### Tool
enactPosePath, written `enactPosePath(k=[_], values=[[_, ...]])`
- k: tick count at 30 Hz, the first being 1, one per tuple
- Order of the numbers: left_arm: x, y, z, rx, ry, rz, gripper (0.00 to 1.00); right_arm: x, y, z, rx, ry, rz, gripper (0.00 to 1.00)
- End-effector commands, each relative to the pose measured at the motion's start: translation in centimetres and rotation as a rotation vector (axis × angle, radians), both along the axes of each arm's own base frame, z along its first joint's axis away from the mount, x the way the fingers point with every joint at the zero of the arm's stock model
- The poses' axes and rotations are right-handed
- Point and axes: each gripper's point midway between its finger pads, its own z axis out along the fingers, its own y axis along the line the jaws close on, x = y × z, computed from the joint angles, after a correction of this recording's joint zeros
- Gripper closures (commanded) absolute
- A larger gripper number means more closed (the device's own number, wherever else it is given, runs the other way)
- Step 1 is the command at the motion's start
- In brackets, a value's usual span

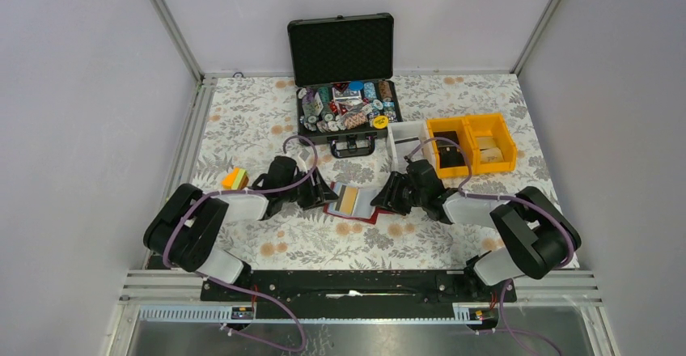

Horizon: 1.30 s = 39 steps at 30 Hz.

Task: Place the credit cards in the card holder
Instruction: Close the card holder at the center of the board.

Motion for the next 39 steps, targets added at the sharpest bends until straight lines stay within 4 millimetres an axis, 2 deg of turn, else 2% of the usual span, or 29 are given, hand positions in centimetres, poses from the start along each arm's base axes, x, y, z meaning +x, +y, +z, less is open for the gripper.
enactPosePath(k=[1,4,9,16,29,33,39], values=[[-0.1,-0.3,-0.4,-0.03,0.001,-0.006,0.51,0.0,1.0,0.0,0.04,0.006,0.02,0.54],[-0.1,-0.6,0.2,-0.055,-0.008,-0.005,0.56,0.0,1.0,-0.5,0.035,0.017,0.021,0.59],[0.3,-1.0,3.0,-0.1,-0.09,-0.024,0.56,-0.2,1.0,-0.6,0.034,0.026,0.024,0.59],[0.3,-2.5,6.3,-0.15,-0.171,-0.113,0.55,-0.1,0.6,-0.3,0.016,0.011,0.012,0.48],[-0.3,-6.8,8.2,-0.204,-0.216,-0.229,0.55,0.3,-0.4,1.1,0.002,-0.038,-0.044,0.35],[-0.6,-7.9,7.6,-0.231,-0.195,-0.246,0.55,0.9,-1.7,2.2,-0.015,-0.088,-0.129,0.3],[-0.8,-9.7,8.1,-0.275,-0.2,-0.265,0.55,1.0,-4.1,3.7,-0.051,-0.164,-0.223,0.22]])
